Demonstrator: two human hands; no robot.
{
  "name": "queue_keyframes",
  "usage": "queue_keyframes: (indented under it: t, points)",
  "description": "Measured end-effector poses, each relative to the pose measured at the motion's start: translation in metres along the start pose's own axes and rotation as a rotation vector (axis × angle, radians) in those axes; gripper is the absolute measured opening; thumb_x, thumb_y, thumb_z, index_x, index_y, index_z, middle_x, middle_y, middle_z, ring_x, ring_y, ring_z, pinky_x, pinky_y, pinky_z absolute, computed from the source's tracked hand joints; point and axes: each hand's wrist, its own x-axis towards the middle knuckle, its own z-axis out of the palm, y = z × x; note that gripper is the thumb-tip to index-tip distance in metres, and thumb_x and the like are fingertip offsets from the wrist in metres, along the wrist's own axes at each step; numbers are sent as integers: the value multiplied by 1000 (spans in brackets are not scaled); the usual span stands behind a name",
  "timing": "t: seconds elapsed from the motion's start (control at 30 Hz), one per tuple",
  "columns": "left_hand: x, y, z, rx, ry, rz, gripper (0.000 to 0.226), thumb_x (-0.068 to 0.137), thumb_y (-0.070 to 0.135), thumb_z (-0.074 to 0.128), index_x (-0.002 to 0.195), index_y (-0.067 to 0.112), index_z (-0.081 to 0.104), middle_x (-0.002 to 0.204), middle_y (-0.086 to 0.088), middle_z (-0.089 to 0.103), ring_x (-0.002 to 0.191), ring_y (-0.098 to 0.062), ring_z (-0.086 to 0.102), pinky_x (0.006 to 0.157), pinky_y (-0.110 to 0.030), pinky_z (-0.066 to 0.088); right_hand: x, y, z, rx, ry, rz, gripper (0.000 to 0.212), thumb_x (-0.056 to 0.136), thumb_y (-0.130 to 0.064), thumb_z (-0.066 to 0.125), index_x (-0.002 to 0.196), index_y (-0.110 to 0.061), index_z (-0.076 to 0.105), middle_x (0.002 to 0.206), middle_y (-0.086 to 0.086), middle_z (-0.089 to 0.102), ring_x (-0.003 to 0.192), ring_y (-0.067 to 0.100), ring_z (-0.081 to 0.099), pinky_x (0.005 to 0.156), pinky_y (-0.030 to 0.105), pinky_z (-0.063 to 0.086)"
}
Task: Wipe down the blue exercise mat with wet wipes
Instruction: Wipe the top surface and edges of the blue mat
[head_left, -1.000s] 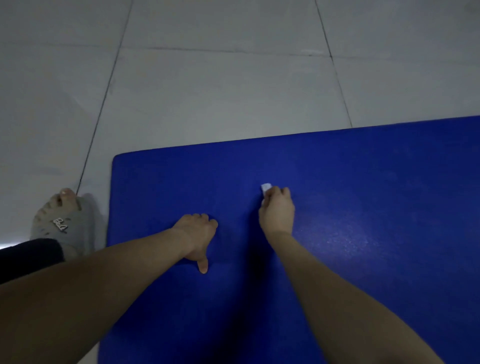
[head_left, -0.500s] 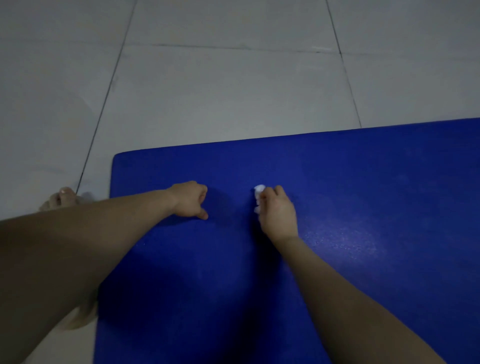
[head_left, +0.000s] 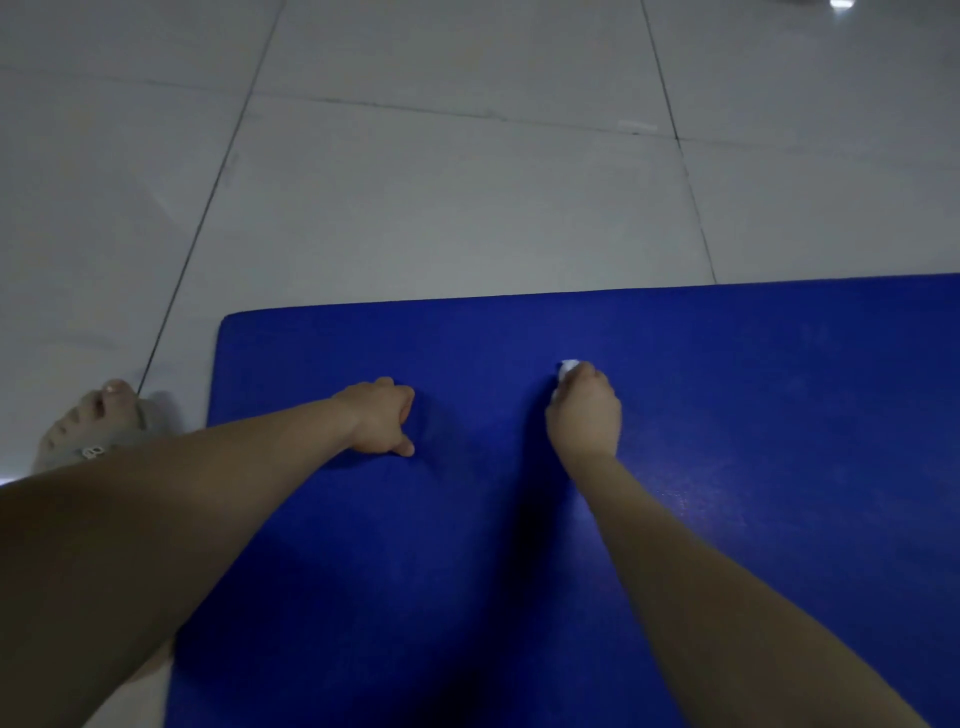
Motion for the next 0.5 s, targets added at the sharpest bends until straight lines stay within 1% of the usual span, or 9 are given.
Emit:
queue_keyframes:
  t: [0.1, 0.2, 0.3, 0.37, 0.4, 0.5]
  points:
    - [-1, 0, 0, -7, 2, -3, 37, 85, 43, 77, 86, 24, 45, 101, 4, 46, 84, -15, 51, 71, -30, 47, -22, -42, 14, 28, -63, -124, 15, 97, -11, 44, 104, -9, 57, 98, 10, 63, 73, 23, 54, 60, 30, 35]
    - [-2, 0, 0, -9, 5, -6, 37, 85, 43, 77, 87, 23, 46, 101, 4, 45, 83, -16, 51, 70, -30, 45, -44, -74, 21, 120, -177, -236, 16, 93, -8, 48, 105, -7, 58, 97, 11, 61, 72, 21, 49, 62, 30, 35]
    - [-3, -1, 0, -21, 6, -2, 37, 85, 43, 77, 88, 23, 47, 101, 4, 45, 83, -16, 50, 71, -31, 46, -50, -86, 21, 135, -239, -323, 13, 92, -7, 50, 102, -7, 58, 96, 12, 61, 73, 23, 51, 62, 31, 37]
    - [-5, -2, 1, -35, 14, -2, 37, 86, 43, 77, 87, 23, 46, 101, 4, 45, 83, -16, 50, 71, -30, 45, -39, -80, 18, 102, -236, -322, 14, 90, -5, 50, 100, -6, 59, 95, 11, 61, 74, 26, 55, 61, 32, 37]
    - [-5, -3, 2, -42, 18, -3, 36, 86, 43, 77, 87, 23, 46, 102, 4, 45, 84, -16, 50, 70, -30, 44, -31, -73, 16, 89, -237, -293, 13, 88, -3, 50, 98, -6, 59, 92, 10, 61, 73, 26, 57, 59, 33, 39]
    - [-6, -3, 4, -52, 27, 0, 35, 86, 42, 76, 87, 23, 47, 103, 3, 46, 85, -16, 50, 69, -29, 44, 1, -46, 2, 63, -250, -134, 10, 80, 1, 50, 81, -8, 56, 71, 9, 66, 67, 27, 68, 56, 38, 55]
